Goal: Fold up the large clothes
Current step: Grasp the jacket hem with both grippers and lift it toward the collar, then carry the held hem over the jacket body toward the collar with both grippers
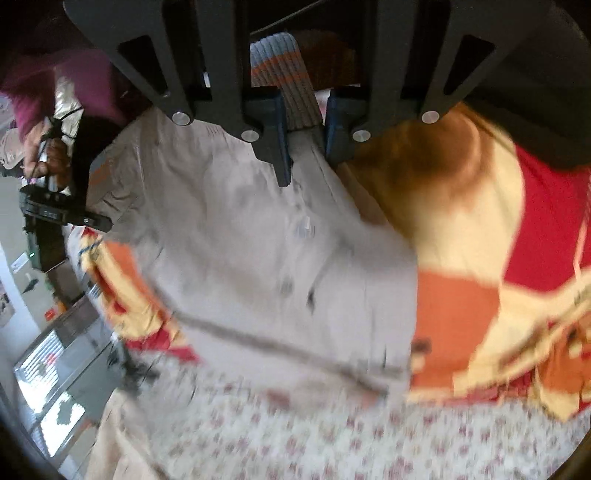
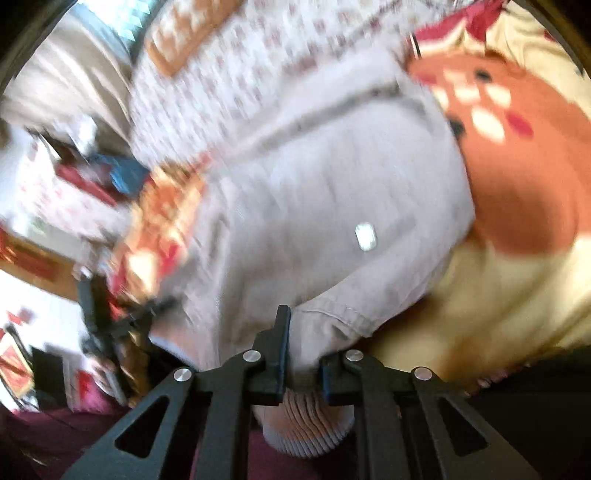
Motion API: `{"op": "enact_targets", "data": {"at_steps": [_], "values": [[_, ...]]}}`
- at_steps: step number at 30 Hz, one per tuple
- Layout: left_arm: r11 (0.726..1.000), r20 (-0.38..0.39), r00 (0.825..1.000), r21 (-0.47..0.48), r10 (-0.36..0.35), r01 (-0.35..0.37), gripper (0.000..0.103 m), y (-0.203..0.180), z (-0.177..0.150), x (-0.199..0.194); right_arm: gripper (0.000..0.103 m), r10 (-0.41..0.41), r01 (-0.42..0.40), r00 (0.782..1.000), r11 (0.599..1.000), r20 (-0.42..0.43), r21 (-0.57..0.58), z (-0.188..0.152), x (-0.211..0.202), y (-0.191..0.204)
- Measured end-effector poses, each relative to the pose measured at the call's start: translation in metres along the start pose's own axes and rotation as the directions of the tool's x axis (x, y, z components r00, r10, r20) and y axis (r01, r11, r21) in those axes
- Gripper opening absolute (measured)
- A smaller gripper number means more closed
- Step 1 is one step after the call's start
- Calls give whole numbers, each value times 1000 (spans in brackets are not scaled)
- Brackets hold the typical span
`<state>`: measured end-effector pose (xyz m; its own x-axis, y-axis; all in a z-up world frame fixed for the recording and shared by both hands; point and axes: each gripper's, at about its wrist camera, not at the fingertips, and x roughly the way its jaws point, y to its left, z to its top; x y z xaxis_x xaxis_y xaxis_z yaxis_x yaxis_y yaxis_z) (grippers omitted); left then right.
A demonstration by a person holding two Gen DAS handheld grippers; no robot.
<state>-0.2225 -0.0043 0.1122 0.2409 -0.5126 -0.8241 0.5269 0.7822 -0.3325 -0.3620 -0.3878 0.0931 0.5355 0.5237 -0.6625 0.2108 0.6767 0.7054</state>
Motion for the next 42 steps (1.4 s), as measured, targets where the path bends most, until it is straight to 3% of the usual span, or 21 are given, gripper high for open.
{"op": "enact_targets", "data": {"at_steps": [6, 9, 13, 22, 27, 30, 33, 35, 37, 40, 42], "values": [[999, 170, 985, -45, 4, 4, 14, 15, 57, -34, 12, 102, -101, 984, 995, 145, -11, 48, -17, 26], [997, 242, 969, -71, 50, -34, 13, 22, 93, -29, 11, 114, -111, 969, 993, 217, -27, 82, -23, 32], [991, 279, 957, -123, 77, -44, 13, 38, 137, -9, 10, 103, -111, 953, 994, 285, 10, 126, -21, 25], [977, 259, 949, -159, 179, -140, 13, 51, 229, 62, 10, -9, -34, 950, 991, 313, 130, 207, 24, -11], [958, 205, 947, -196, 249, -209, 13, 64, 264, 115, 10, -59, 1, 959, 979, 277, 205, 246, 65, -44], [944, 169, 952, -257, 254, -206, 14, 80, 275, 142, 13, -90, 45, 971, 979, 221, 201, 265, 90, -59], [939, 148, 957, -278, 251, -203, 29, 89, 282, 154, 23, -121, 85, 972, 980, 202, 178, 274, 97, -61], [944, 147, 957, -259, 249, -206, 66, 88, 285, 148, 42, -148, 111, 957, 981, 248, 158, 274, 83, -53], [948, 182, 953, -250, 244, -195, 75, 88, 284, 134, 61, -164, 132, 940, 983, 299, 124, 270, 64, -40], [939, 177, 952, -281, 252, -197, 80, 94, 272, 107, 63, -250, 236, 914, 968, 321, 82, 260, 43, -21], [926, 153, 944, -294, 291, -238, 80, 96, 259, 99, 62, -275, 278, 922, 960, 272, 28, 252, 43, -12]]}}
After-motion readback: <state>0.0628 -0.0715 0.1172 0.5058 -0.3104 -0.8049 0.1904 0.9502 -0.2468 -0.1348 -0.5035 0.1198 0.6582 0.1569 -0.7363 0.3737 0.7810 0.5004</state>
